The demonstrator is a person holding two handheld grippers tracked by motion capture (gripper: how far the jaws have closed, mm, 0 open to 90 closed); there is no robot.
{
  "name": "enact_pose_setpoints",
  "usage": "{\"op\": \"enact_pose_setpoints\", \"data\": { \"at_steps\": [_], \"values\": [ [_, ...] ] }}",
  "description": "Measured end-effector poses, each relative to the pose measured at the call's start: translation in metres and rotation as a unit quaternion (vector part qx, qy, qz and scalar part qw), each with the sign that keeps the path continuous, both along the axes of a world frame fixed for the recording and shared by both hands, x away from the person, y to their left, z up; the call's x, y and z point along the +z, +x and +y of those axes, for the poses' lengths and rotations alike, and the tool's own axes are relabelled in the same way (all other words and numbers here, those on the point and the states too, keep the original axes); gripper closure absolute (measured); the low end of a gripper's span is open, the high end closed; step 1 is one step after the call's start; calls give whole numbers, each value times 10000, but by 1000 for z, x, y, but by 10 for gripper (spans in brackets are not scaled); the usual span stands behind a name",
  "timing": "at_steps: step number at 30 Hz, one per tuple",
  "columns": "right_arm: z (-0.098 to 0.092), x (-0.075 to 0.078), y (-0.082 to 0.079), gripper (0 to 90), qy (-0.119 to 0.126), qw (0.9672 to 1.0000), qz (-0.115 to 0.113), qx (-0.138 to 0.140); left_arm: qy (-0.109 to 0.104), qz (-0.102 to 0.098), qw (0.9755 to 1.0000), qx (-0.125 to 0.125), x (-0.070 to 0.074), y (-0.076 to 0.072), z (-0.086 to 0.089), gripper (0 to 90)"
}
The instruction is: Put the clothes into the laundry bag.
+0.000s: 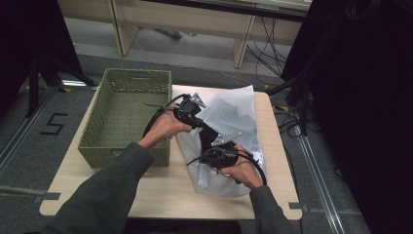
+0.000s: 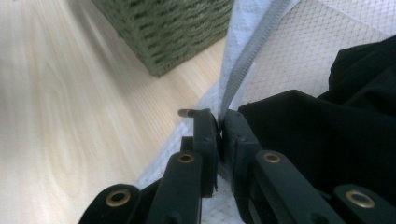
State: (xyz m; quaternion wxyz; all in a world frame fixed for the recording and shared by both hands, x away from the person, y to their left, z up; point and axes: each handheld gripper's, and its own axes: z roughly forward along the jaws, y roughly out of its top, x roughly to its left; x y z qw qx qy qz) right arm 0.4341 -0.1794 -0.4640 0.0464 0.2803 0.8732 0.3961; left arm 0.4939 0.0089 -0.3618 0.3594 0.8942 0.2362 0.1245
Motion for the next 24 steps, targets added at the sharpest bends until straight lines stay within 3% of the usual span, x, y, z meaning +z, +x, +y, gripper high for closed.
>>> {"op": "enact_pose_setpoints", "data": {
  "at_steps": [12,15,17,20,21,22,24],
  "values": [
    [-12,1,-4,864,246,9996,60,-160,50,2,9999,157,-2,4,6,893],
    [-16,0,-3,864,333,9986,181,-357,88,-16,9998,169,-2,4,7,893],
    [-18,1,-4,863,486,9962,514,-511,58,7,9998,181,-3,3,8,893],
    [-20,0,-1,870,515,9969,243,-545,92,-4,9999,141,-3,2,7,894],
    [-21,4,-2,873,442,9969,323,-561,127,-13,9999,97,-3,2,6,893],
    [-21,4,-1,876,496,9971,188,-547,132,-7,9999,65,-3,1,5,893],
    [-21,9,-1,878,475,9974,125,-534,122,15,9999,49,-5,0,1,893]
  ]
}}
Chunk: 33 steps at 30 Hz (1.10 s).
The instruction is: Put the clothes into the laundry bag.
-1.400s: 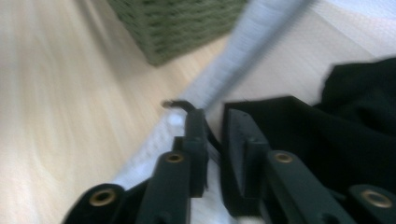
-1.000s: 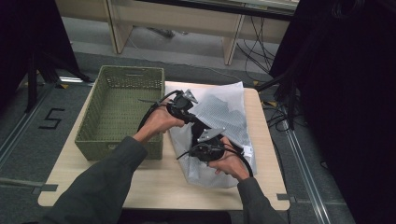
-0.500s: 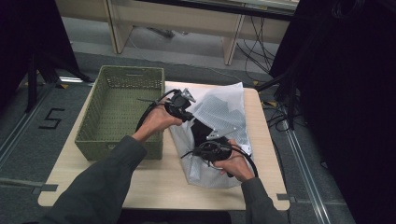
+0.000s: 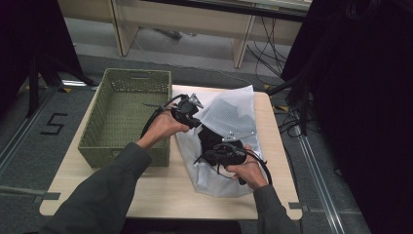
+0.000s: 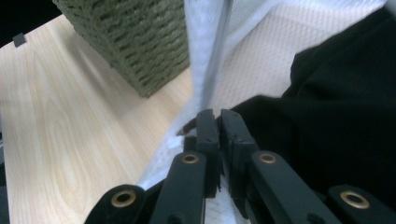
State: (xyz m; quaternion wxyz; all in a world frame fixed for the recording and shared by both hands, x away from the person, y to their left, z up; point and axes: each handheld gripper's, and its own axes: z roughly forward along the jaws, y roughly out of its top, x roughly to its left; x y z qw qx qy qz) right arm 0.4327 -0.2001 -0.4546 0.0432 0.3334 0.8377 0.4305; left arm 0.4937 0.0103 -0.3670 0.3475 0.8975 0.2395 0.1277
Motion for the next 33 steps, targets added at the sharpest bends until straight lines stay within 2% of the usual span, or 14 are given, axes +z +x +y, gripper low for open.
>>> {"op": "enact_pose_setpoints", "data": {
  "at_steps": [1,6,7,9,11,13,17,18,19,21,26,29,32,33],
  "values": [
    [1,0,1,881,-38,9998,-195,-43,12,-20,10000,-29,0,0,-1,893],
    [-5,3,1,882,-619,9972,-272,-308,67,-21,9999,-123,2,-2,1,893],
    [-7,3,1,882,-853,9939,-494,-498,-36,-23,10000,-57,2,-4,1,893],
    [-12,5,3,881,-1568,9808,-877,-760,-25,-23,9998,-207,5,-9,1,893],
    [-13,2,8,882,-1651,9765,-1086,-862,-81,-69,9994,-319,7,-17,-3,893],
    [-7,-4,11,882,-1812,9748,-1035,-791,-18,-54,9989,-475,9,-23,-6,893],
    [10,-19,25,883,-2312,9610,-1308,-775,17,-8,9983,-579,5,-28,-13,893],
    [12,-23,27,883,-2274,9604,-1203,-1067,124,6,9979,-640,4,-27,-13,893],
    [7,-26,36,883,-2307,9597,-1331,-895,51,53,9983,-580,1,-27,-14,892],
    [6,-29,36,877,-2053,9652,-1075,-1210,101,121,9981,-597,-3,-26,-15,882],
    [1,-12,24,784,-1826,9709,-1135,-1051,9,199,9979,-612,-15,-40,-18,779],
    [-6,-5,14,724,-1629,9756,-1015,-1070,99,-8,9975,-706,-17,-65,-16,700],
    [-12,2,3,670,-1422,9809,-851,-1018,7,90,9970,-766,-25,-96,-11,618],
    [-14,4,-1,656,-1422,9811,-859,-991,147,124,9965,-814,-30,-103,-9,599]
  ]
}}
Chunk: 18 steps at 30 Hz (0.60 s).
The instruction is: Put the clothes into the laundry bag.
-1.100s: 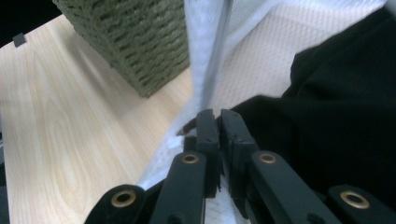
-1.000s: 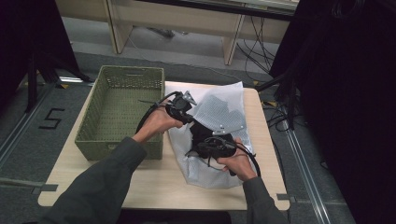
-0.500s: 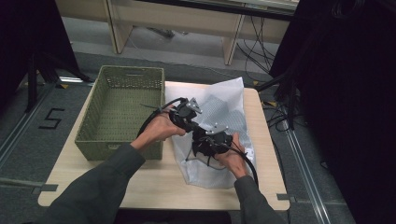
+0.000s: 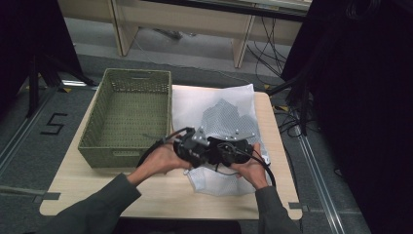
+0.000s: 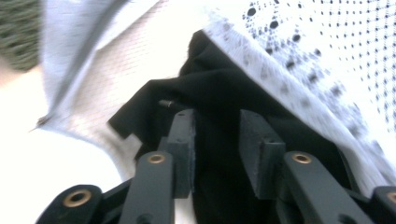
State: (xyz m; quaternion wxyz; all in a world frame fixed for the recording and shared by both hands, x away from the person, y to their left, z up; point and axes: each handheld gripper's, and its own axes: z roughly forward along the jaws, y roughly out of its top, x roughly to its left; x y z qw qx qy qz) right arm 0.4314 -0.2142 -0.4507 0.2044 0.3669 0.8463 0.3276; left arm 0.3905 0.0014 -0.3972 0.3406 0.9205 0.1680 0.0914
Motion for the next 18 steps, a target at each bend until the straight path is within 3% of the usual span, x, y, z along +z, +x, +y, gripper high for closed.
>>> {"op": "enact_pose_setpoints", "data": {
  "at_steps": [2,3,5,7,11,14,15,16,18],
  "values": [
    [-3,2,-8,623,21,10000,23,33,70,107,9999,91,-18,-9,1,533],
    [-5,3,-11,610,43,10000,27,48,-18,200,9995,236,-29,-13,1,500],
    [-8,4,-17,587,45,9999,139,33,12,348,9990,266,-50,-15,2,461],
    [-12,4,-20,573,143,9997,193,0,136,543,9978,360,-70,-16,-2,423],
    [-18,2,-21,560,164,9996,215,-72,124,726,9959,531,-92,-13,-8,391],
    [-19,0,-21,560,289,9991,282,-106,182,755,9951,607,-100,-10,-11,407],
    [-19,0,-22,560,290,9988,374,-90,146,642,9959,624,-100,-10,-11,415],
    [-17,-4,-21,559,383,9990,220,-56,183,596,9961,627,-100,-10,-12,453],
    [-14,-5,-24,560,320,9986,426,-24,251,324,9974,591,-101,-12,-12,572]
  ]
}}
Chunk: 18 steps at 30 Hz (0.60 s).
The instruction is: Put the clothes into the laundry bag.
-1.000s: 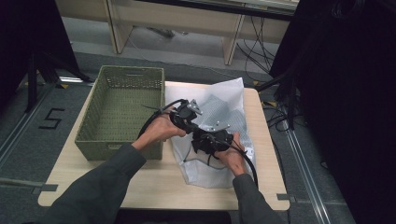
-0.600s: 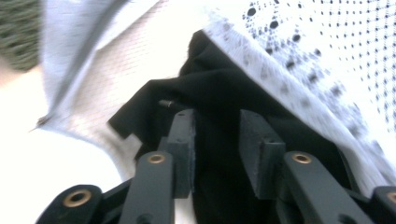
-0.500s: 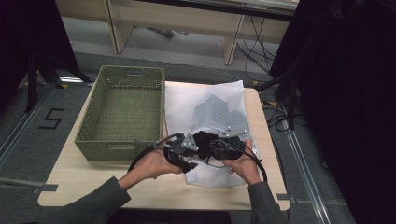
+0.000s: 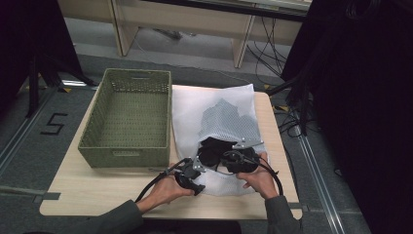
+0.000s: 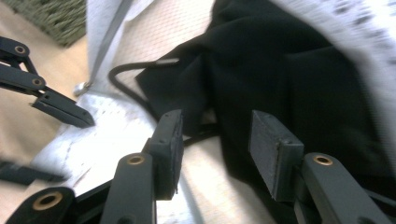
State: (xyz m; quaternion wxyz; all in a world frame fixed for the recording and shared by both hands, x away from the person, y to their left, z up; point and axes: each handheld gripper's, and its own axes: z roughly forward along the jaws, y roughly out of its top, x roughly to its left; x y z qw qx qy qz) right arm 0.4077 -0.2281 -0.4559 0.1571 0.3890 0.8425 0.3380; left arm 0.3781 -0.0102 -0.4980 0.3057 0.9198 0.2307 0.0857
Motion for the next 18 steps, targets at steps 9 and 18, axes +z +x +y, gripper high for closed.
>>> {"op": "enact_pose_setpoints", "data": {
  "at_steps": [9,18],
  "values": [
    [10,-12,-2,742,-368,9984,356,255,-7,-137,9994,-325,0,-15,12,862],
    [32,-36,2,827,-688,9931,711,625,86,-93,9981,-605,1,-28,27,862]
  ]
}}
